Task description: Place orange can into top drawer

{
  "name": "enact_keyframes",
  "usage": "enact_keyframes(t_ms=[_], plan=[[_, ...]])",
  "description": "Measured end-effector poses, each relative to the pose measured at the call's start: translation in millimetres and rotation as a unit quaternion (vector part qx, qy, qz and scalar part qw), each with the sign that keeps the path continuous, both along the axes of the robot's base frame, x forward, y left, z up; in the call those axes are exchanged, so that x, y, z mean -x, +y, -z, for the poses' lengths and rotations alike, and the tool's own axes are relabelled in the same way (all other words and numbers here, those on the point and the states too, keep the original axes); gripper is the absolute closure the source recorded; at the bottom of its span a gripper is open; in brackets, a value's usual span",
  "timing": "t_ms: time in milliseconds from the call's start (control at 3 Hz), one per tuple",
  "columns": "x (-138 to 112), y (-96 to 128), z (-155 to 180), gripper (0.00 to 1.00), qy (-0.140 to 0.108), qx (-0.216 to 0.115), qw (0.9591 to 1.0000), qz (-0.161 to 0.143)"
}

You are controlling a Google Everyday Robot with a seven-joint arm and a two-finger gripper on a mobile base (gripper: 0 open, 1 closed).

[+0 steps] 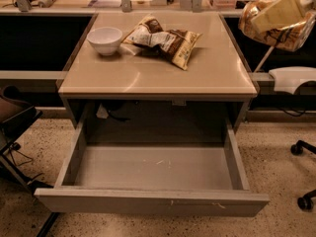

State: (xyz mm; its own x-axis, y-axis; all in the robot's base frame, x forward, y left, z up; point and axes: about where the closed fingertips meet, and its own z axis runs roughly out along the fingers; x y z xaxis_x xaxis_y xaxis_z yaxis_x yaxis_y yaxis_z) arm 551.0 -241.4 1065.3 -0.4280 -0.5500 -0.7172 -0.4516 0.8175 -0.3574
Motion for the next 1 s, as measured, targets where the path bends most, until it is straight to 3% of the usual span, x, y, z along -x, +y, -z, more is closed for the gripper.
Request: enact_keyframes(t_ms=[333, 667, 1000], plan=[[0.2, 0.0, 0.1, 1.0, 0.0, 0.0, 1.0, 0.0], [13.7, 20.1, 23.8, 1.0, 0.004, -0.031, 0.9993, -0.019], [28.7, 56.2, 100.9, 1.0, 0.018, -0.093, 0.993, -0.072]])
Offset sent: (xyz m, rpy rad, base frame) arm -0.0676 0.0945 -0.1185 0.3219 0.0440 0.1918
